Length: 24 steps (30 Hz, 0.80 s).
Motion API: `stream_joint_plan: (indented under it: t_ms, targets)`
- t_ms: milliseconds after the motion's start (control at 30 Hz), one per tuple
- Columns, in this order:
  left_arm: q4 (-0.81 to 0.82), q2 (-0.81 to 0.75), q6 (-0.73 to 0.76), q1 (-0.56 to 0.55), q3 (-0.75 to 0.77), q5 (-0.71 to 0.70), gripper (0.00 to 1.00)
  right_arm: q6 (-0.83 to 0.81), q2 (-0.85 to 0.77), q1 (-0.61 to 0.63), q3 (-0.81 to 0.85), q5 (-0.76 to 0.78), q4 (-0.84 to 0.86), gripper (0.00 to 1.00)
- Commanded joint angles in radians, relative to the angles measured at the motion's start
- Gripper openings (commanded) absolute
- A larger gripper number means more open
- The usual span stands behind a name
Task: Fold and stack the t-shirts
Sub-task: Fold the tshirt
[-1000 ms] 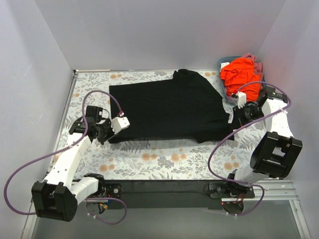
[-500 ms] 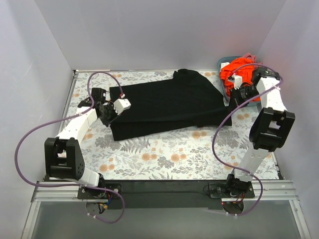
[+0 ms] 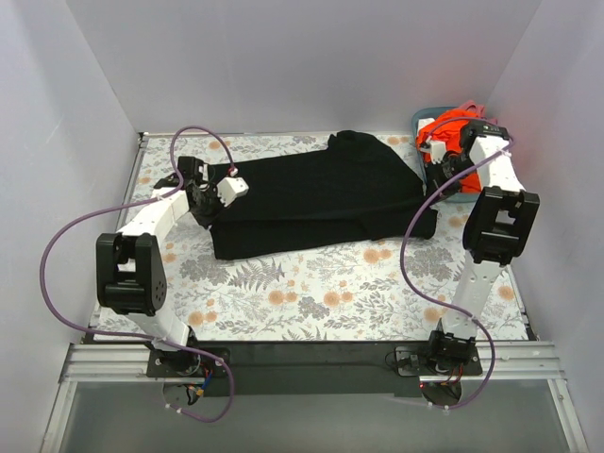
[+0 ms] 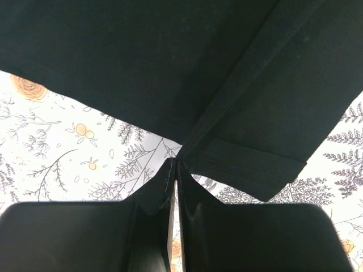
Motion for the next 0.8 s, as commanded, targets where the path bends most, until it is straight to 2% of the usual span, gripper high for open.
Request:
stream_joint_plan:
  t_ms: [0,233,533,767]
  targets:
    - [0.022,0.002,0.011,0.012,0.028,-0.027,0.00,0.003,0.021,0.014,0.064,0.048,-0.001,0.01]
    - [0.035,0.009,0.022,0.012,0.025,-0.037,0.00,0.014,0.086,0.040,0.182,0.085,-0.001,0.01]
    - [0.035,0.023,0.020,0.012,0.020,-0.032,0.00,-0.002,0.121,0.115,0.223,0.149,-0.003,0.01]
    - [0.052,0.026,0.026,0.012,0.019,-0.040,0.00,-0.002,0.155,0.125,0.265,0.175,-0.003,0.01]
